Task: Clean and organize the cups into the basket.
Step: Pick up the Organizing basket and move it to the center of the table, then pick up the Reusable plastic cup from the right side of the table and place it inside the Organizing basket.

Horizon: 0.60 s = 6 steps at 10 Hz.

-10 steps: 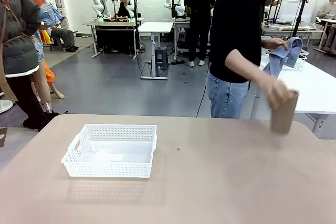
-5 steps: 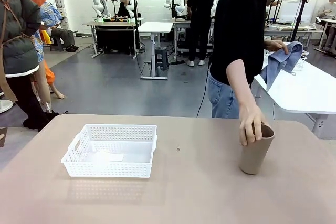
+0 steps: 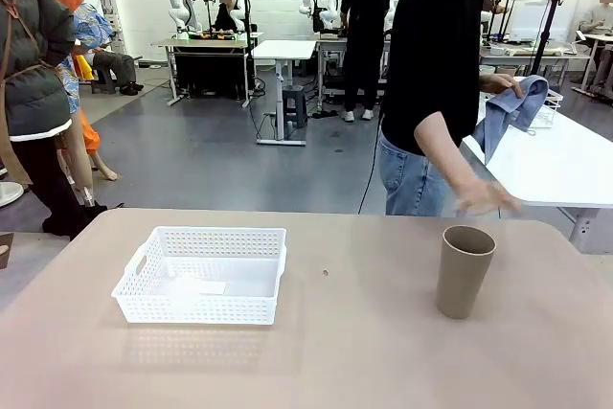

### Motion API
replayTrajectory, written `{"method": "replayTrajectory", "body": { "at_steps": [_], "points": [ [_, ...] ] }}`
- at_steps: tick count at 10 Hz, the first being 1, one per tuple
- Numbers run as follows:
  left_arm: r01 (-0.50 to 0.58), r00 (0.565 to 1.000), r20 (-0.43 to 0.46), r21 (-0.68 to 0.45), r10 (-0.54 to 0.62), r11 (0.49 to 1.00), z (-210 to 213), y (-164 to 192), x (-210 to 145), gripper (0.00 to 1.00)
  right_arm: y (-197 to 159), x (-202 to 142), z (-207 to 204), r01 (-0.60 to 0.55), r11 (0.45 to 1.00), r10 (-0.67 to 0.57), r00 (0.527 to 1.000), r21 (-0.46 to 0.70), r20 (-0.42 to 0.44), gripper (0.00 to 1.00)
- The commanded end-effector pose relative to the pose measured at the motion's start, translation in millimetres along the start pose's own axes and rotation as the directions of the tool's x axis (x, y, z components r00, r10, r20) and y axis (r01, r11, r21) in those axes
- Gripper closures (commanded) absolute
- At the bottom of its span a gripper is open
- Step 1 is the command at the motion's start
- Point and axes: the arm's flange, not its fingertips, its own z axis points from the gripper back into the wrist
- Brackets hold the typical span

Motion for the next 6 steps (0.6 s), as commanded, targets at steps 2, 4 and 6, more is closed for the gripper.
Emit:
{"method": "replayTrajectory", "body": {
  "at_steps": [2, 4, 6],
  "points": [
    [-0.002, 1.000, 0.006, -0.004, 0.002, 1.000, 3, 2, 0, 0.00, -1, 0, 1, 0.000, 1.000, 0.000, 1.000, 0.006, 0.003, 0.00],
    [0.107, 0.994, -0.036, 0.037, -0.106, 0.994, -3, -9, -3, 0.00, 1, -14, -11, -0.273, 0.961, 0.275, 0.956, 0.031, -0.103, 0.00],
    [0.285, 0.954, -0.135, 0.134, -0.267, 0.949, -19, -39, 1, 0.00, 1, -34, -51, -0.573, 0.819, 0.569, 0.801, 0.035, -0.184, 0.00]
  ]
}}
